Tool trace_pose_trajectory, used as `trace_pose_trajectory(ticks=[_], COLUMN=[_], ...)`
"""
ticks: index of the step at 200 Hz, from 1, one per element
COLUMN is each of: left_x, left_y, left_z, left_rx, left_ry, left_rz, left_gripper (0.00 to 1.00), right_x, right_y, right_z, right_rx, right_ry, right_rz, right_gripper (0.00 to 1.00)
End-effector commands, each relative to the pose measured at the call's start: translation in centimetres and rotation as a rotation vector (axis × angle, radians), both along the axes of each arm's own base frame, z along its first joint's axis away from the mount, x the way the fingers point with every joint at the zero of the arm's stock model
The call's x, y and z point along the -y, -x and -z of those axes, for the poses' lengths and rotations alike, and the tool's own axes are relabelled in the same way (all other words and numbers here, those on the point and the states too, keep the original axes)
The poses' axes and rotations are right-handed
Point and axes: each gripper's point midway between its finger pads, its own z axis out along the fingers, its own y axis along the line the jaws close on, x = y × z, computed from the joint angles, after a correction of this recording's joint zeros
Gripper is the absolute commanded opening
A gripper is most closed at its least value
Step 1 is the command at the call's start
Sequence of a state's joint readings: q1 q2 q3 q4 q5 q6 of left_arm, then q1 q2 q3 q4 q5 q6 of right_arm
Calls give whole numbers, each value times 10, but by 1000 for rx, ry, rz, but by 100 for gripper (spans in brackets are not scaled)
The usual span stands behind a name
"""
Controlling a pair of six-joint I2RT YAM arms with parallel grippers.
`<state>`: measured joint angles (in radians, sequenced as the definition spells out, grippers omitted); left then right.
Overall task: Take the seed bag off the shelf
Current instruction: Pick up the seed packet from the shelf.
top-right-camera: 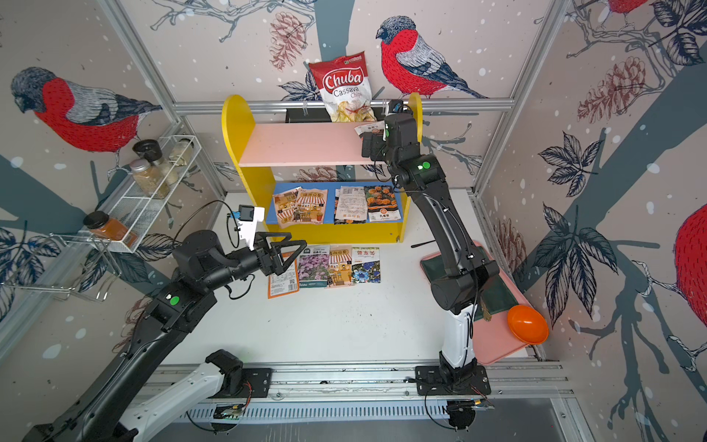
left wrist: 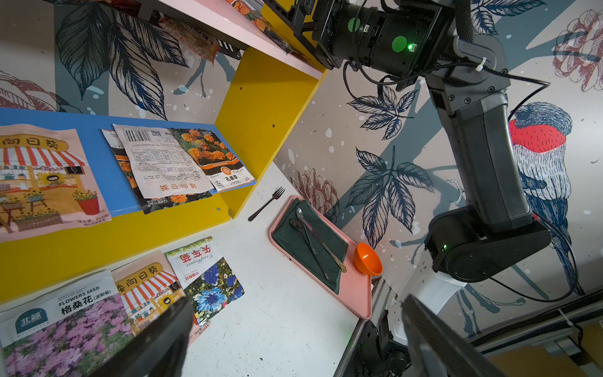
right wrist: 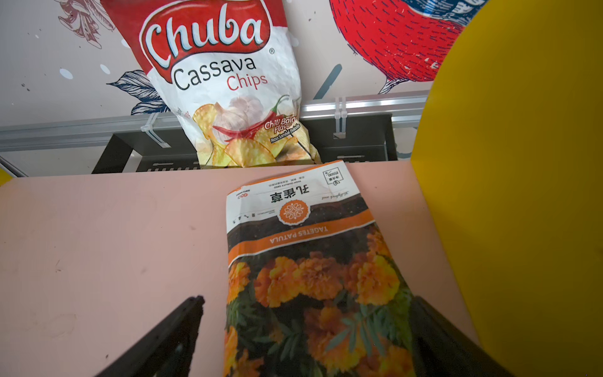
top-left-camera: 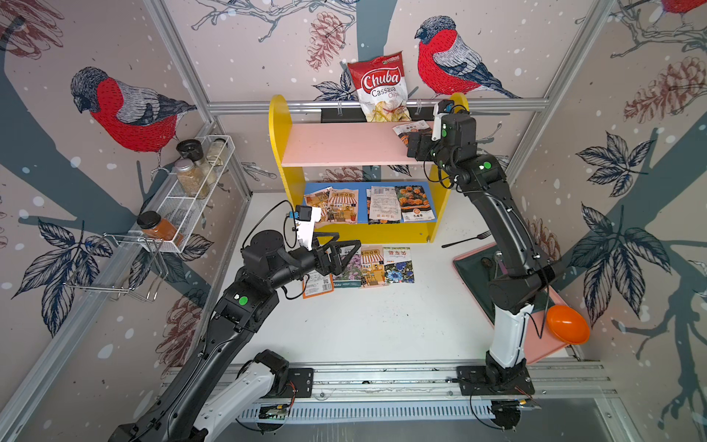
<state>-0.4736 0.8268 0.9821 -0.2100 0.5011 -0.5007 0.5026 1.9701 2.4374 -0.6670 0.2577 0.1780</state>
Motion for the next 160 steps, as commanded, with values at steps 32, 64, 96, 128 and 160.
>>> trace_pose_trajectory(ticks=[32,64,96,128,160], left_x=[4,4,4,4,4], left_y=[-3,-3,-2,-3,-6], left_z=[-10,-10,-12,-13,-17], left_rx=[43,44,49,51,61], left_ry=[31,32,34,35,41], left_rz=[8,10,10,8,1], left_gripper=[99,99,99,99,99], right_x=[-4,-12,-19,-24,-24], right_y=[7,16,27,40,52], right_z=[14,20,22,17,10], right_rx=[-41,-51,-46,-35,-24], right_ry=[54,73,106,115,113], right_rz=[-17,-35,-39,-48,-53], right_gripper=[100,100,100,100,99])
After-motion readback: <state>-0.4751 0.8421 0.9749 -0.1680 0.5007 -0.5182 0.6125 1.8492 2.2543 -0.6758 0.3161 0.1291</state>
